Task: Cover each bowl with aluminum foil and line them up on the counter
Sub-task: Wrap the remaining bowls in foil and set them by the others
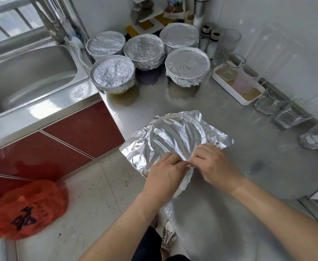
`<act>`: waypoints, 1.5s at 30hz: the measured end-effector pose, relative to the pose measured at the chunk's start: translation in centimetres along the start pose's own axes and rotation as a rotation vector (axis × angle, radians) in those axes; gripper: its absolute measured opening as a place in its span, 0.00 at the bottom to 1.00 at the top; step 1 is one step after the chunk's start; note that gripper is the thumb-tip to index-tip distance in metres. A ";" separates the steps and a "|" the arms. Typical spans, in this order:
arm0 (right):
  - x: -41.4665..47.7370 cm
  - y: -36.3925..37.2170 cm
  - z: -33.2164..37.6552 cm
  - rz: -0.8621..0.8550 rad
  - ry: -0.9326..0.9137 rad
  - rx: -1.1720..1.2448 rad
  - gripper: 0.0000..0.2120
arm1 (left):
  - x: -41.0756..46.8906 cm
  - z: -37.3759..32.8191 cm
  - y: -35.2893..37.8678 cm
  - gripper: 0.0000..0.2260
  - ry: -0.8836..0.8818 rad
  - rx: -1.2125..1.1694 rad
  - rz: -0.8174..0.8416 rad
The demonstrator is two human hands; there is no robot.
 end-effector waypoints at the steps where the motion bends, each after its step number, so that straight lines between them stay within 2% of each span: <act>1: 0.0 -0.3 -0.4 0.023 0.037 0.039 0.06 | 0.2 -0.1 -0.2 0.12 -0.029 -0.017 0.034; 3: 0.4 -0.8 -0.9 0.029 0.150 0.119 0.11 | 1.0 0.4 -1.0 0.16 -0.065 -0.046 0.073; 5: 1.4 -0.9 -1.0 0.030 0.270 0.198 0.20 | 2.0 1.6 -1.8 0.20 -0.091 -0.018 0.076; 9: 3.5 1.1 -1.2 0.226 0.441 0.212 0.34 | 3.6 4.1 -0.9 0.31 -0.127 0.153 0.240; 11: 4.0 2.1 -1.2 0.319 0.460 0.161 0.35 | 3.6 5.0 -0.2 0.33 -0.143 0.208 0.290; 13: 4.1 2.7 -1.1 0.367 0.465 0.121 0.36 | 3.5 5.5 -0.1 0.32 -0.139 0.236 0.273; 16: 3.8 3.1 -0.5 0.381 0.413 0.075 0.43 | 2.8 5.7 -0.3 0.30 -0.117 0.249 0.263; 22: 3.7 2.9 -0.2 0.373 0.331 0.077 0.44 | 1.7 6.1 -0.9 0.29 -0.081 0.164 0.249; 24: 3.7 2.5 -0.4 0.310 0.321 0.123 0.40 | 1.1 5.6 -1.5 0.24 0.013 0.082 0.213; 26: 3.3 1.7 -0.1 0.193 0.251 0.141 0.29 | 0.3 5.2 -2.0 0.19 0.109 -0.009 0.153; 29: 1.9 1.0 1.2 0.041 0.109 0.130 0.16 | -0.5 5.3 -2.3 0.16 0.158 -0.087 0.113; 34: 0.8 1.1 3.0 -0.061 0.057 0.056 0.08 | -0.5 5.2 -2.4 0.14 0.195 -0.067 0.091; 36: 0.8 1.3 3.1 -0.085 0.055 0.002 0.02 | -0.6 5.0 -2.4 0.13 0.217 -0.046 0.058; 39: 0.9 1.5 3.2 -0.123 0.047 -0.029 0.04 | -0.5 4.6 -2.4 0.09 0.230 -0.015 -0.016; 42: 0.9 1.3 3.2 -0.135 0.033 -0.060 0.12 | -0.4 3.6 -2.5 0.09 0.240 -0.017 -0.093; 45: 0.6 1.2 2.4 -0.125 0.048 -0.042 0.06 | -0.3 2.0 -2.5 0.10 0.282 -0.013 -0.134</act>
Point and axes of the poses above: each hand's wrist, its own x-axis towards the middle knuckle, its own y-axis out of the palm, z = x × y, the point moved 6 cm from there along x, towards the middle knuckle, and after that the axes turned 6 degrees about -y, right-handed, at the moved point
